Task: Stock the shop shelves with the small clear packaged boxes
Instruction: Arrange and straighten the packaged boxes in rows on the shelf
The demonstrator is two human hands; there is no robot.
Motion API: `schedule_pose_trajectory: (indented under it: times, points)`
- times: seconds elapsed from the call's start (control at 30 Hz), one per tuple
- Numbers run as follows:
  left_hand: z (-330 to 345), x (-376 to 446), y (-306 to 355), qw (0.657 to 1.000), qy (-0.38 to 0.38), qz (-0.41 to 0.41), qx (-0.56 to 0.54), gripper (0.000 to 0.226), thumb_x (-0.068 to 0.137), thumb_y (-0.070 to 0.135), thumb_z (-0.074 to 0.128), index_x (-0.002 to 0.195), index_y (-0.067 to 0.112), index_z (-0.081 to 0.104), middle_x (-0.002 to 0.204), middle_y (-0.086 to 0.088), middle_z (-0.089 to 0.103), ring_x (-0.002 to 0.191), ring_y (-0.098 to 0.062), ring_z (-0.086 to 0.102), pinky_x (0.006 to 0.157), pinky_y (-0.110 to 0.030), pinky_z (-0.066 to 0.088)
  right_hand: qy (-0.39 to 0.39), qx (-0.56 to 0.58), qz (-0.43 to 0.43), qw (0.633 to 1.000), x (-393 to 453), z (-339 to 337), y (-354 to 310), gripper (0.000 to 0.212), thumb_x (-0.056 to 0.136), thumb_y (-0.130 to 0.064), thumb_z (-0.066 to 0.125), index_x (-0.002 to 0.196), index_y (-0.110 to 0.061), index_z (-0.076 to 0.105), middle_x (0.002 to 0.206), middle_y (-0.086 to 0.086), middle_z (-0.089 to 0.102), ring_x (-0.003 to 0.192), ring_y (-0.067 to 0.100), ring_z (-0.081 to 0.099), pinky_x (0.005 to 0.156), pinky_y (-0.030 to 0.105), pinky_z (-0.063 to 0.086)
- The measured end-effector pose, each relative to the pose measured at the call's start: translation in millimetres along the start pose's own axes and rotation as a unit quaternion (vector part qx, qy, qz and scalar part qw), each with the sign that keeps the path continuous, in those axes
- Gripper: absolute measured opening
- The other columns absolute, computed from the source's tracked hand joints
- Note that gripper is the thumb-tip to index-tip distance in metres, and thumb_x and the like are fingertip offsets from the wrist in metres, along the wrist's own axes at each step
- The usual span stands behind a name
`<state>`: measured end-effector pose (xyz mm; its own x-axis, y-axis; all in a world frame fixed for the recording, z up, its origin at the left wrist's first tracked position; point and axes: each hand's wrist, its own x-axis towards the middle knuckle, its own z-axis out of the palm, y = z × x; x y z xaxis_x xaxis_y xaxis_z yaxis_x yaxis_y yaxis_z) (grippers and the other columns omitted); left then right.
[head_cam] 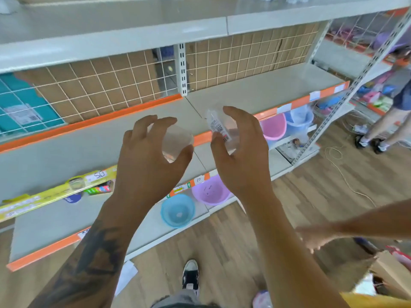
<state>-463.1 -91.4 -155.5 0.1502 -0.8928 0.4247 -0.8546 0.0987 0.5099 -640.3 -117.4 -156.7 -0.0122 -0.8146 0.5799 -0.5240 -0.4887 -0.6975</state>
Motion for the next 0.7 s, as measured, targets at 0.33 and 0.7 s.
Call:
schedule_pose_trajectory:
  times: [0.33, 0.7]
  points:
    - [40.8, 98.3, -1.3, 0.994, -0.023, 0.107, -0.008, 0.058, 0.085, 0.062, 0.057, 0.131, 0.028, 0.063, 0.143, 0.002, 0.057, 0.125, -0.029, 0.056, 0.109, -0.039, 0.037, 0.056, -0.027, 0.068, 0.996, 74.5, 7.3, 30.5, 0.045, 0.093, -0.015, 0.064, 0.137, -0.022, 0.054, 0.129, -0.008, 0.055, 0.111, 0.009, 0.059, 0.091, 0.038, 0.053]
    - [108.8, 132.3, 18.7, 0.988, -0.061, 0.142, -0.027, 0.055, 0.084, 0.059, 0.061, 0.129, 0.026, 0.064, 0.142, -0.003, 0.055, 0.108, -0.037, 0.057, 0.096, -0.041, 0.040, 0.120, -0.090, 0.104, 0.983, 77.8, -8.7, 90.3, 0.046, 0.092, -0.009, 0.065, 0.136, -0.018, 0.055, 0.134, -0.004, 0.058, 0.119, 0.008, 0.055, 0.094, 0.020, 0.047]
